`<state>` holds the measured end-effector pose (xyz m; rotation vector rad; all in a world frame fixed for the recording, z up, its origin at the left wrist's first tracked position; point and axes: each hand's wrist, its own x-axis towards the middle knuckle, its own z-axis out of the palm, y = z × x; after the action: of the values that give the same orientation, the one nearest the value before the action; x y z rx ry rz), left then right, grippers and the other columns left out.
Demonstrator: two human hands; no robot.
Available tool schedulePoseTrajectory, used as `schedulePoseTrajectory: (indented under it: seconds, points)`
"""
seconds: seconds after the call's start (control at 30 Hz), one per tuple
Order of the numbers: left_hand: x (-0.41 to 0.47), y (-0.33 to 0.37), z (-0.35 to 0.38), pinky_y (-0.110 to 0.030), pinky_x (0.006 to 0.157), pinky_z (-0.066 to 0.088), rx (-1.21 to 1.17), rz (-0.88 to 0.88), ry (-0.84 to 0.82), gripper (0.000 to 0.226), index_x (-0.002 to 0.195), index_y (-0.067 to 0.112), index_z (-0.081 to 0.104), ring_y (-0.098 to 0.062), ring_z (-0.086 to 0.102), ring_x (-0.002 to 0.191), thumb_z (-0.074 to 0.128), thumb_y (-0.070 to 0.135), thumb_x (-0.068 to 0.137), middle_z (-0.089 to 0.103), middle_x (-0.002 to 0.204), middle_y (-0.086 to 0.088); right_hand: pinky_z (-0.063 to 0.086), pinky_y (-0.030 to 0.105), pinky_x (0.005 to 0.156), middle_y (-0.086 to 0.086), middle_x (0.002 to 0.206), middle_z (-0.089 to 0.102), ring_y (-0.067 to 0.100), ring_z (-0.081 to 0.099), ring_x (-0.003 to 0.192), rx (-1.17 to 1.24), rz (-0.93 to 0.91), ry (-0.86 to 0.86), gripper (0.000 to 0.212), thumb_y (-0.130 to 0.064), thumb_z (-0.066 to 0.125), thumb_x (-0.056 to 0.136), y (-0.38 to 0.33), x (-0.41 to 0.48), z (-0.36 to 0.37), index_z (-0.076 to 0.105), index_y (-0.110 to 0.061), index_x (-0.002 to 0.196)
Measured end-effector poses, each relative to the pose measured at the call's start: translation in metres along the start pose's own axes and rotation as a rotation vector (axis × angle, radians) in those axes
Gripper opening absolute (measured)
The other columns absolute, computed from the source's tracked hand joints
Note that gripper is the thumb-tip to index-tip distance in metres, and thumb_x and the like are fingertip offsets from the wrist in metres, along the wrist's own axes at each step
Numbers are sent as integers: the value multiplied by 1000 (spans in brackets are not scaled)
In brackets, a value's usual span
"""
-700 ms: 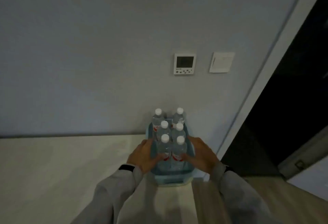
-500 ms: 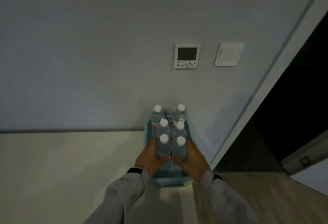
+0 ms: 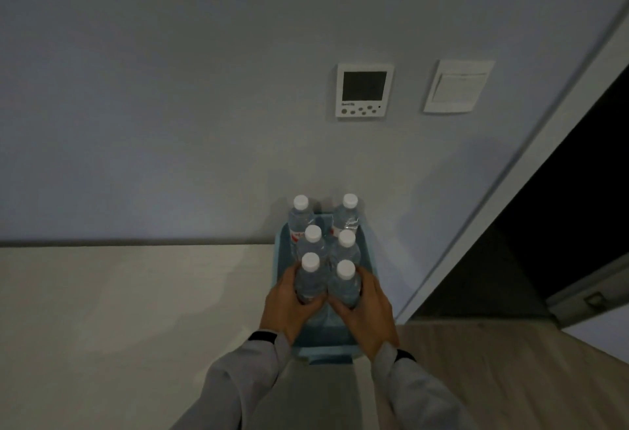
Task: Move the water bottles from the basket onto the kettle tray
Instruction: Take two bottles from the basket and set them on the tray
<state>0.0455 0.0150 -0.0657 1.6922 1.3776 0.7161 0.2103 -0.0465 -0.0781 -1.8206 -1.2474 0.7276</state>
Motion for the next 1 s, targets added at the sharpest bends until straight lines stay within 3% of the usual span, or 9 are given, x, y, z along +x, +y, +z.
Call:
schedulePoseTrajectory:
  seconds: [0.13,0.23,0.37,0.43,0.6,0.73,0.83,0.9,1.0]
  points:
    - [-7,-1,-3,-32,89,56,-35,1,37,72,130,30,51,-10,66,106,82,51,68,70,119,7,43,17,94,-15,130,58,5,56,116,32,8,9,74,-57,76,73,-1,0,-3,41,-39,136]
    - [-11,4,-10,-22,86,56,-83,11,72,70,128,39,51,2,66,102,82,54,67,69,111,21,48,24,97,-12,130,61,7,59,116,46,-16,22,74,-57,78,72,-9,-2,-12,44,-39,134]
    - [-17,22,-31,-14,83,54,-119,64,88,66,122,51,49,13,62,98,84,50,66,64,108,35,42,6,90,-12,131,61,1,57,113,67,-86,26,75,-52,80,71,-33,-5,-33,45,-36,135]
    - [-22,34,-46,-9,79,52,-113,110,123,63,117,56,48,13,63,95,83,51,65,64,104,41,39,4,89,-13,131,61,1,58,114,81,-130,22,79,-57,78,69,-51,-7,-45,44,-36,136]
    - [-40,51,-92,-10,76,54,-124,199,235,64,119,50,51,9,65,94,81,54,63,65,107,33,48,13,89,-27,125,61,-10,59,109,141,-249,11,77,-66,77,64,-108,-16,-62,45,-50,132]
    - [-66,44,-143,-11,76,54,-143,226,322,68,124,39,55,7,66,94,83,49,63,66,108,37,55,29,96,-19,127,64,3,63,113,104,-374,2,74,-50,82,69,-152,-31,-46,48,-42,134]
    - [-93,29,-189,-15,75,56,-123,224,389,62,119,48,56,3,68,92,83,47,63,68,106,31,55,35,98,-19,126,64,5,62,114,109,-432,-79,72,-53,81,69,-185,-47,-18,49,-41,133]
    - [-116,15,-224,-16,76,57,-107,223,422,61,118,50,56,2,68,93,83,47,64,69,106,29,56,35,96,-21,126,63,2,62,113,125,-469,-132,71,-54,81,70,-206,-63,8,49,-42,132]
    - [-155,-13,-279,-20,79,58,-99,215,454,63,123,43,57,1,68,98,83,47,65,70,108,26,55,23,90,-27,123,63,-5,62,108,133,-542,-159,69,-53,81,68,-241,-93,55,50,-47,129]
